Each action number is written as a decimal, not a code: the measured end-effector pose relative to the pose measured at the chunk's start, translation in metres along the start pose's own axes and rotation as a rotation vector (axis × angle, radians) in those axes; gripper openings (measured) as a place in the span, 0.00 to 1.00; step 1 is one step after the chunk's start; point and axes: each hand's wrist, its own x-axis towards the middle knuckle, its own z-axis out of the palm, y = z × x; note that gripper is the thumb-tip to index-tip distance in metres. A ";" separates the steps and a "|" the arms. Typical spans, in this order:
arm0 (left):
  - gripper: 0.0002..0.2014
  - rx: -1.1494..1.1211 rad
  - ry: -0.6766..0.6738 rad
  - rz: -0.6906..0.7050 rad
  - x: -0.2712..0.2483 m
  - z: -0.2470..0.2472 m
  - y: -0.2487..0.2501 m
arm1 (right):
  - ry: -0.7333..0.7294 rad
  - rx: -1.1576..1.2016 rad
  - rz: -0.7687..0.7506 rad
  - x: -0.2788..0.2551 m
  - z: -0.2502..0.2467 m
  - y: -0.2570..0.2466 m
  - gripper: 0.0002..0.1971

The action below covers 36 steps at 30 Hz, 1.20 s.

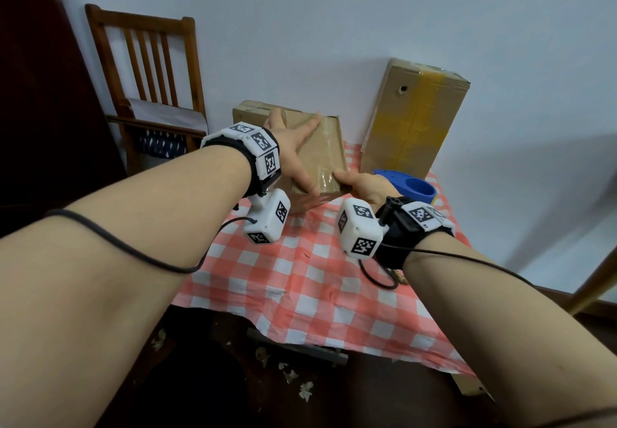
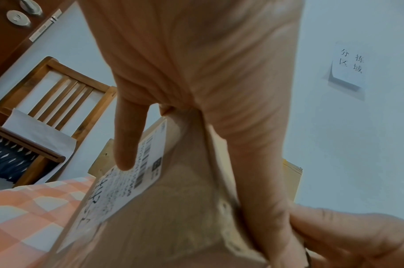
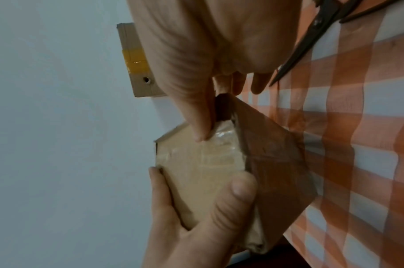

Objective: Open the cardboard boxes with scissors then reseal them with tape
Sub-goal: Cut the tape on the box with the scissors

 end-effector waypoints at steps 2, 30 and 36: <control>0.69 0.006 0.002 0.004 -0.001 0.001 0.000 | -0.018 -0.024 -0.042 -0.003 0.001 0.000 0.25; 0.69 0.001 0.018 0.027 -0.006 0.001 -0.001 | 0.113 -0.578 -0.323 -0.003 -0.006 -0.014 0.12; 0.68 -0.002 0.019 0.030 -0.006 0.004 0.001 | 0.176 -0.416 -0.303 -0.003 -0.004 -0.006 0.23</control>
